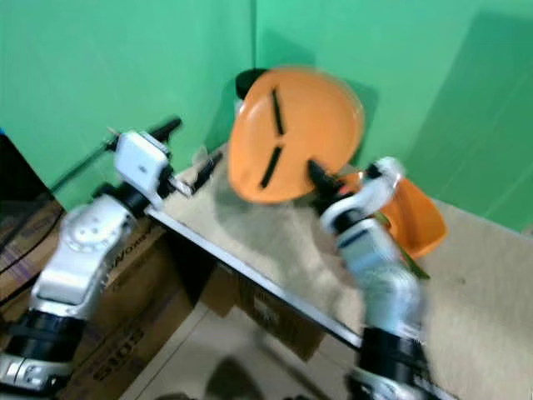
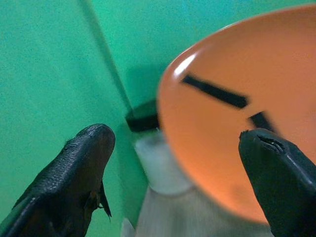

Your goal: Setting the table

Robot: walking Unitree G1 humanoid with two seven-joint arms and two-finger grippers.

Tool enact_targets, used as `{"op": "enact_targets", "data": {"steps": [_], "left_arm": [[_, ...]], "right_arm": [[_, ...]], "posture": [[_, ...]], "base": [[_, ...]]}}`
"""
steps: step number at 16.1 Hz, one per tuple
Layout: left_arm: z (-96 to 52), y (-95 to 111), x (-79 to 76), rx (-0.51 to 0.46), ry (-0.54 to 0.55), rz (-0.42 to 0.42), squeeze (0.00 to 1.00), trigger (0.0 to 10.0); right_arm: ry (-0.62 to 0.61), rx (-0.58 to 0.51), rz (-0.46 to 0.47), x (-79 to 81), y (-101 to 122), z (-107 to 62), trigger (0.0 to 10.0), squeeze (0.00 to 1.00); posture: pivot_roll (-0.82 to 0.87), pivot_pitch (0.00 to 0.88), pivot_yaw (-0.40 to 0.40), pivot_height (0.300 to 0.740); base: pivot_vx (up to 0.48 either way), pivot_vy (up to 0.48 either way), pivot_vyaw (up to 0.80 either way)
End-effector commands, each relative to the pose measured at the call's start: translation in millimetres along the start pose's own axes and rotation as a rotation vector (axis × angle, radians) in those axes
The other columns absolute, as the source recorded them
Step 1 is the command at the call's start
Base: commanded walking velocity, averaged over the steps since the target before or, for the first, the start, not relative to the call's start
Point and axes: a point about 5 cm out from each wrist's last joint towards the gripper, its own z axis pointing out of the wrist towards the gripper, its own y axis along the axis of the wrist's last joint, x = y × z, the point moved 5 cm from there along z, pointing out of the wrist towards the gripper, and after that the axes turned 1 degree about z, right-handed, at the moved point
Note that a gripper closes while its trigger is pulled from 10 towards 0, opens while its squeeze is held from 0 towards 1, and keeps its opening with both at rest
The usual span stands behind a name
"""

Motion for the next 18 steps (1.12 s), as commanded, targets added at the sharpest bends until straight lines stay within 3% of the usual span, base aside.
{"op": "enact_targets", "data": {"steps": [1, 2, 3, 5, 6, 7, 9, 13, 15, 16, 18], "left_arm": [[-6.6, 1.6, 3.5, 0.025, 0.029, -0.013, 0.0, 10.0], [-9.0, -1.5, 3.7, 0.048, 0.033, 0.0, 0.0, 10.0], [-15.2, -10.5, 4.9, 0.106, 0.05, 0.02, 0.0, 10.0], [-25.5, -21.1, 5.5, 0.184, 0.112, 0.011, 0.0, 10.0], [-22.0, -11.1, 0.6, 0.16, 0.12, -0.028, 0.0, 10.0], [-18.0, -2.2, -4.6, 0.141, 0.121, -0.064, 0.0, 10.0], [-10.1, 9.8, -14.2, 0.088, 0.151, -0.106, 0.0, 10.0], [-8.6, 17.7, -19.0, 0.051, 0.171, -0.154, 0.0, 10.0], [-13.2, 15.7, -14.8, 0.073, 0.221, -0.141, 0.0, 10.0], [-17.4, 7.9, -10.1, 0.137, 0.249, -0.15, 0.0, 10.0], [-21.1, 6.1, -7.6, 0.142, 0.217, -0.116, 0.0, 10.0]], "right_arm": [[0.049, -0.052, -0.118, 19.1, 22.1, -13.3, 0.0, 0.0], [0.056, -0.072, -0.133, 23.2, 29.3, -19.7, 0.9, 0.0], [0.055, -0.118, -0.185, 30.5, 44.7, -33.7, 10.0, 0.0], [-0.001, -0.171, -0.349, 39.2, 57.5, -65.4, 10.0, 0.0], [-0.034, -0.166, -0.395, 42.0, 51.7, -77.0, 10.0, 0.0], [-0.059, -0.162, -0.426, 45.0, 46.8, -82.8, 10.0, 0.0], [-0.11, -0.192, -0.57, 51.1, 48.2, -77.9, 10.0, 0.0], [-0.091, -0.245, -0.554, 64.2, 53.9, -76.2, 10.0, 0.0], [-0.137, -0.264, -0.517, 55.0, 55.6, -77.0, 10.0, 0.0], [-0.153, -0.266, -0.508, 52.2, 55.1, -73.9, 10.0, 0.0], [-0.178, -0.253, -0.544, 50.8, 54.2, -71.1, 10.0, 0.0]], "posture": [[-0.02, 0.0, 0.053, 0.74], [-0.02, 0.0, 0.056, 0.74], [-0.04, 0.0, 0.071, 0.74], [-0.04, 0.0, 0.077, 0.74], [-0.05, 0.0, 0.085, 0.74], [-0.05, 0.0, 0.091, 0.74], [-0.05, 0.0, 0.087, 0.74], [-0.05, 0.0, 0.078, 0.74], [-0.02, 0.0, 0.044, 0.74], [-0.02, 0.0, 0.037, 0.74], [-0.02, 0.0, 0.026, 0.74]], "base": [[0.0, 0.0, 0.0], [0.0, 0.0, 0.0], [0.0, 0.0, 0.0], [0.0, 0.0, 0.0], [0.0, 0.0, -0.64], [0.0, 0.0, -0.78], [0.0, 0.0, -0.78], [0.0, 0.0, -0.8], [0.0, 0.0, -0.8], [0.0, 0.0, -0.8], [0.0, 0.0, 0.0]]}}
